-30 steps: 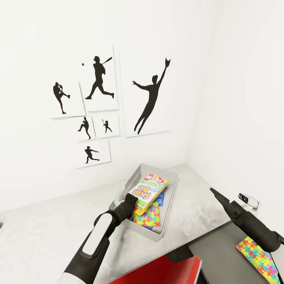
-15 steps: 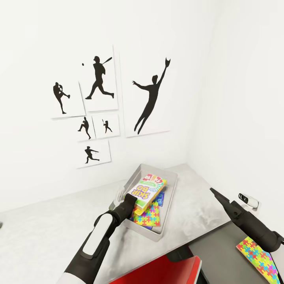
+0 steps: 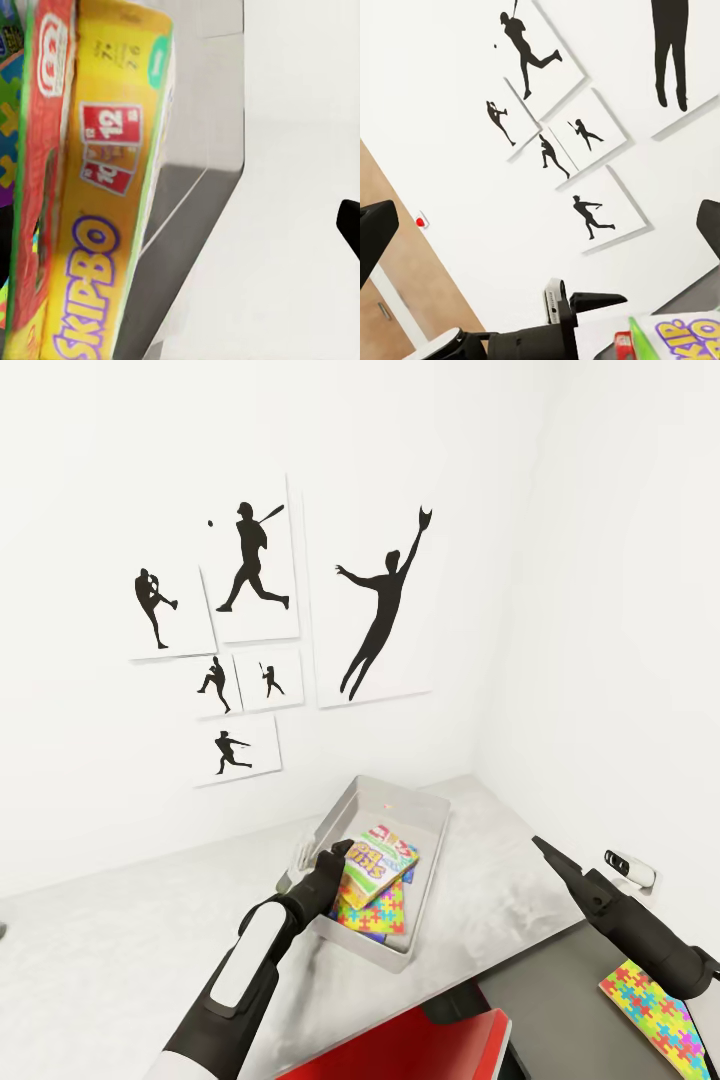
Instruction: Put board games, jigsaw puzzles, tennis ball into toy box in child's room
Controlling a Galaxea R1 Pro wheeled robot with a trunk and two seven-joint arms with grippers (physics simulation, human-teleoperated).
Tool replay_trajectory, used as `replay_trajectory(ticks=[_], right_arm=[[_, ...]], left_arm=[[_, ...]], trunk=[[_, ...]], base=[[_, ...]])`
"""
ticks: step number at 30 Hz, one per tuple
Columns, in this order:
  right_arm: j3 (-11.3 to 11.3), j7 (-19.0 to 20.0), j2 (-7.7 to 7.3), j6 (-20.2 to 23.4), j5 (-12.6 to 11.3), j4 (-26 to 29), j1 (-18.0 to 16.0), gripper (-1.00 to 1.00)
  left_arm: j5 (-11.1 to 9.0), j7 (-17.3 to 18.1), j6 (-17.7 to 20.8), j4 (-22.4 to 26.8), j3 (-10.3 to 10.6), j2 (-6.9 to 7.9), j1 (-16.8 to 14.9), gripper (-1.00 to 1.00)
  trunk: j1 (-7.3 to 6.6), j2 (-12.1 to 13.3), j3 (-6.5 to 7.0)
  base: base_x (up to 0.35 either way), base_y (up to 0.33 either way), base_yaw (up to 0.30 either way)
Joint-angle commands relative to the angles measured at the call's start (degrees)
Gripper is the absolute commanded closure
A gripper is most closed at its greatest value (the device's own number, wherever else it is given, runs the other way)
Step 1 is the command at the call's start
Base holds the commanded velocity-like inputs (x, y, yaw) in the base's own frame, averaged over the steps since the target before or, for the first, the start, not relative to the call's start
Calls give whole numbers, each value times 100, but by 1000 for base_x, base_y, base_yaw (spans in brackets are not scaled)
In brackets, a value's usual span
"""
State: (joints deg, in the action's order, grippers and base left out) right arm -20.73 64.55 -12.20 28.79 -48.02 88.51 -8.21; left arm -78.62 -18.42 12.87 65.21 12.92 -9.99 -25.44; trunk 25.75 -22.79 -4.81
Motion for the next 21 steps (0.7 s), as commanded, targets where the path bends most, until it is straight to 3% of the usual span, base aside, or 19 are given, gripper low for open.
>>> replay_trajectory(ticks=[1,8,13,18,21], right_arm=[[-1,5,-1,49,-32,0,-5,-100],[-1,5,-1,49,-32,0,-5,-100],[-1,5,-1,48,-32,0,-5,-100],[-1,5,-1,48,-32,0,-5,-100],[-1,5,-1,48,-32,0,-5,-100]], left_arm=[[-41,-38,18,9,1,-1,-4,-100],[-44,-40,115,38,3,-1,-4,-100],[-92,-54,537,73,-22,-1,-4,-100],[-405,-80,880,164,-67,-1,-4,-100],[-724,-131,1077,334,-60,-1,1,-100]], trunk=[[4,-13,-13],[4,-13,-13],[4,-13,-13],[4,-13,-13],[4,-13,-13]], base=[[0,0,0],[0,0,0],[0,0,0],[0,0,0],[0,0,0]])
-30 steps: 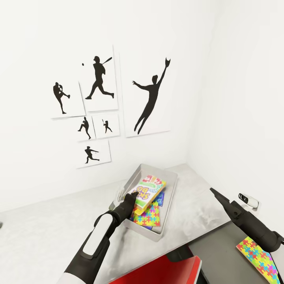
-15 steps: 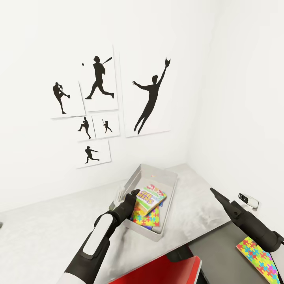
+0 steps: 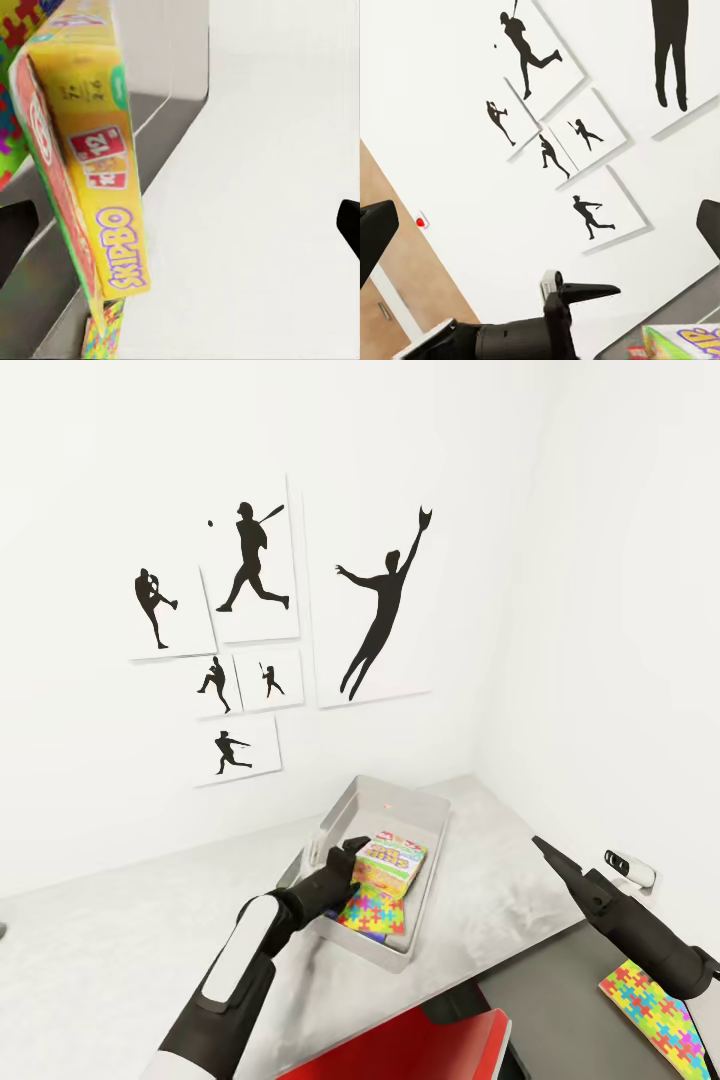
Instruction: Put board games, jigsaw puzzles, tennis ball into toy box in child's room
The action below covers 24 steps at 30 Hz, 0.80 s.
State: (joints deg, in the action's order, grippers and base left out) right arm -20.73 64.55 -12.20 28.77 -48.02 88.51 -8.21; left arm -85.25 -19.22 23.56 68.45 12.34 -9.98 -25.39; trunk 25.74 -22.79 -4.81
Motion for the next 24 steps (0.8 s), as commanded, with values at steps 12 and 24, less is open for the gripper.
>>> replay_trajectory(ticks=[12,24], right_arm=[[-1,-4,-1,50,-32,0,-5,-100],[2,-11,-1,50,-32,0,-5,-100]], left_arm=[[-1402,-630,881,289,-7,461,27,-100],[-1586,-644,1160,546,-463,759,88,-100]], trunk=[[4,-13,-13],[4,-13,-13]], base=[[0,0,0],[0,0,0]])
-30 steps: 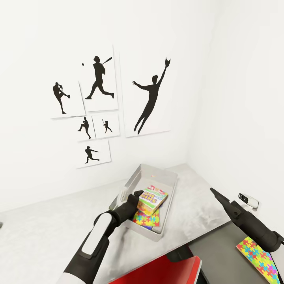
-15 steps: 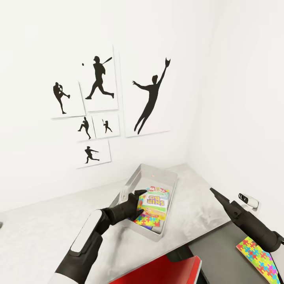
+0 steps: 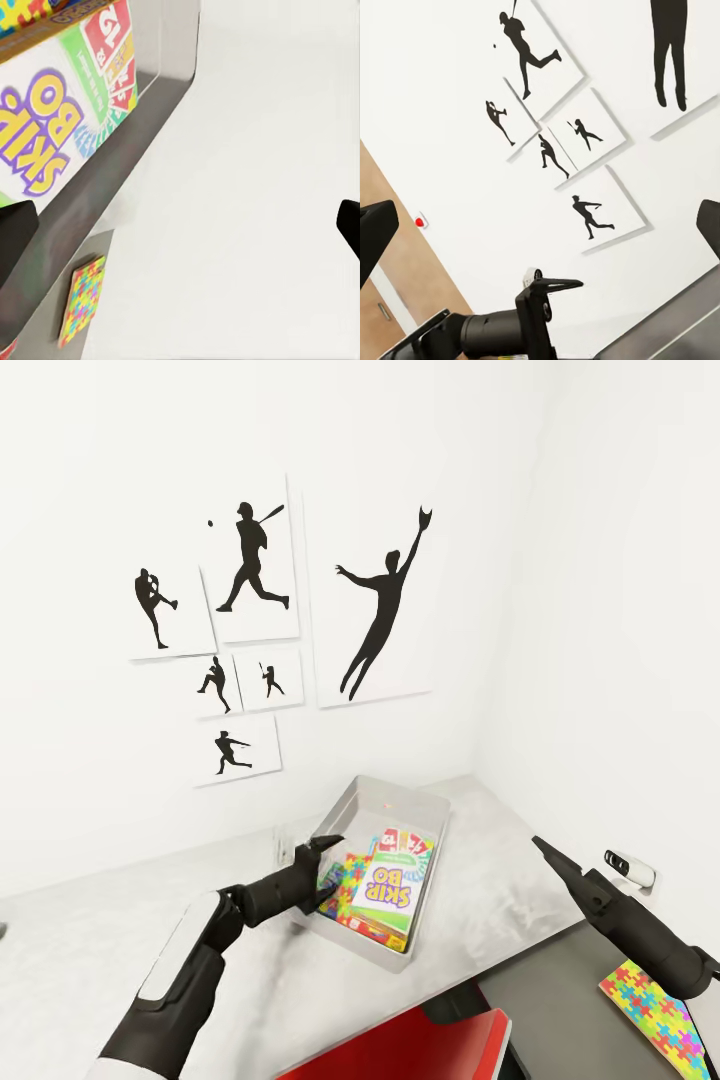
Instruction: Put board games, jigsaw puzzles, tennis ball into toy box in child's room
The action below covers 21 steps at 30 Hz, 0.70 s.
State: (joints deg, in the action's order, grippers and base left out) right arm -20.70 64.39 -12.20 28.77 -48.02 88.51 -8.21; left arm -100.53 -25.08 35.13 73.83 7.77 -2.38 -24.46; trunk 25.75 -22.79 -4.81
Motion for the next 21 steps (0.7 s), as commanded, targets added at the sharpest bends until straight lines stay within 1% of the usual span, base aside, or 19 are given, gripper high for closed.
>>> replay_trajectory(ticks=[1,3,4,5,6,7,8,9,10,13,14,17,18,21], right_arm=[[1,4,-1,49,-32,0,-5,-100],[3,7,-1,49,-32,0,-5,-100],[3,8,-1,49,-32,0,-5,-100],[4,8,-1,49,-32,0,-5,-100],[2,6,-1,49,-32,0,-5,-100],[1,7,-1,49,-32,0,-5,-100],[2,8,-1,49,-32,0,-5,-100],[2,9,-1,49,-32,0,-5,-100],[1,10,-1,49,-30,0,-5,-100],[2,9,-1,49,-27,0,-5,-100],[3,9,-1,49,-25,0,-5,-100],[4,7,3,49,-24,0,-5,-100],[4,9,4,49,-21,0,-5,-100],[4,10,6,49,-18,0,-5,-100]], left_arm=[[-58,-60,136,114,-87,12,-2,-100],[-51,-96,457,360,-252,81,1,-100],[-50,-115,544,416,-289,109,0,-100],[-47,-157,719,497,-362,193,-9,-100],[-47,-190,901,549,-456,330,-25,-100],[-46,-202,996,567,-511,417,-34,-100],[-48,-224,1295,603,-687,741,-54,-100],[-47,-228,1398,611,-741,861,-59,-100],[-47,-233,1615,618,-841,1107,-65,-100],[-48,-222,1940,596,-993,1481,-70,-100],[-52,-209,2126,587,-1108,1733,-71,-100],[-62,-171,2306,579,-1273,2097,-39,-100],[-66,-117,2377,576,-1345,2325,-14,-100],[-66,28,2444,564,-1407,2658,60,-100]], trunk=[[4,-13,-13],[4,-13,-13],[4,-13,-13],[4,-13,-13],[4,-13,-13],[4,-13,-13],[4,-13,-13],[4,-13,-13],[4,-13,-13],[4,-13,-13],[4,-13,-13],[4,-13,-13],[4,-13,-13],[4,-13,-13]], base=[[0,0,0],[0,0,0],[0,0,0],[0,0,0],[0,0,0],[0,0,0],[0,0,0],[0,0,0],[0,0,0],[0,0,0],[0,0,0],[0,0,0],[0,0,0],[0,0,0]])
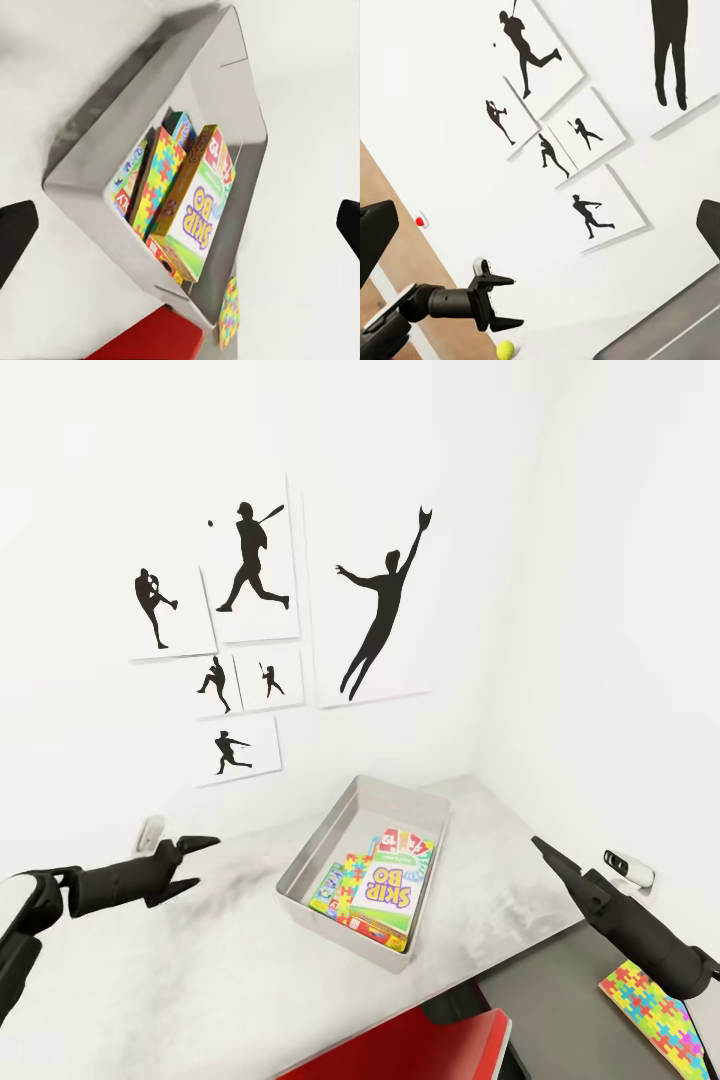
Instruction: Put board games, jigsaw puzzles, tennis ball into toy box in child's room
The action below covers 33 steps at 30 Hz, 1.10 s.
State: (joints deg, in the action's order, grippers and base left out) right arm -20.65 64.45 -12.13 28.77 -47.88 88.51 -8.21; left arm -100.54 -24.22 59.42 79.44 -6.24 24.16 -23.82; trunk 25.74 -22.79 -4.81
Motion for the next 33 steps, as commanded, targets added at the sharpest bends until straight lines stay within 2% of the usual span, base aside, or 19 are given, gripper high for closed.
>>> replay_trajectory(ticks=[1,3,4,8,9,12,13,17,18,20,22,23,26,27,29,30,33], right_arm=[[-1,4,1,49,-30,0,-5,-100],[-1,2,9,49,-29,0,-5,-100],[-1,0,15,48,-29,0,-5,-100],[2,-6,30,45,-28,1,-5,-100],[4,-8,32,43,-28,4,-5,-100],[6,-10,36,45,-28,6,-5,-100],[7,-10,39,47,-28,7,-5,-100],[17,-16,44,43,-28,8,-5,-100],[23,-17,47,42,-25,8,-5,-100],[27,-20,49,43,-23,9,-5,-100],[30,-22,51,44,-17,9,-5,-100],[31,-24,51,45,12,9,-5,-100],[33,-23,55,47,117,9,-5,-100],[32,-22,61,50,218,9,-5,-100],[29,-21,64,53,320,9,-5,-100],[27,-24,70,55,400,9,-5,-100],[29,-29,74,56,473,9,-5,-100]], left_arm=[[-63,94,41,-9,-29,216,94,-100],[-60,289,56,-18,-48,405,207,-100],[-56,518,58,-17,-63,580,312,-100],[-40,1100,58,-12,-63,930,444,-100],[-24,1425,58,-20,-43,1104,477,-100],[1,1901,58,-55,31,1311,506,-100],[23,2195,58,-108,107,1411,517,-100],[131,2733,58,-221,263,1525,529,-100],[247,2992,58,-282,350,1552,532,-100],[412,3253,58,-324,428,1569,533,-100],[628,3544,58,-351,491,1584,535,-100],[879,3882,58,-369,533,1593,535,-100],[1290,4487,58,-396,547,1605,536,-100],[1596,4951,58,-440,542,1614,536,-100],[1941,5420,36,-523,528,1640,536,-100],[2346,5844,-28,-599,501,1688,536,-100],[3072,6351,-240,-664,457,1753,537,-100]], trunk=[[4,-12,-13],[4,-12,-13],[4,-12,-13],[4,-12,-13],[4,-12,-12],[4,-12,-5],[4,-12,-1],[4,-12,21],[4,-12,28],[4,-12,41],[4,-12,54],[4,-12,61],[4,-12,81],[4,-12,88],[4,-12,102],[4,-12,108],[4,-12,119]], base=[[0,0,0],[0,0,0],[0,0,0],[0,0,0],[0,0,-19],[0,0,-70],[0,0,-135],[0,0,-164],[0,0,-186],[0,0,-191],[0,0,-196],[0,0,-200],[0,0,-202],[0,0,-203],[0,0,-203],[0,0,-171],[0,0,-116]])
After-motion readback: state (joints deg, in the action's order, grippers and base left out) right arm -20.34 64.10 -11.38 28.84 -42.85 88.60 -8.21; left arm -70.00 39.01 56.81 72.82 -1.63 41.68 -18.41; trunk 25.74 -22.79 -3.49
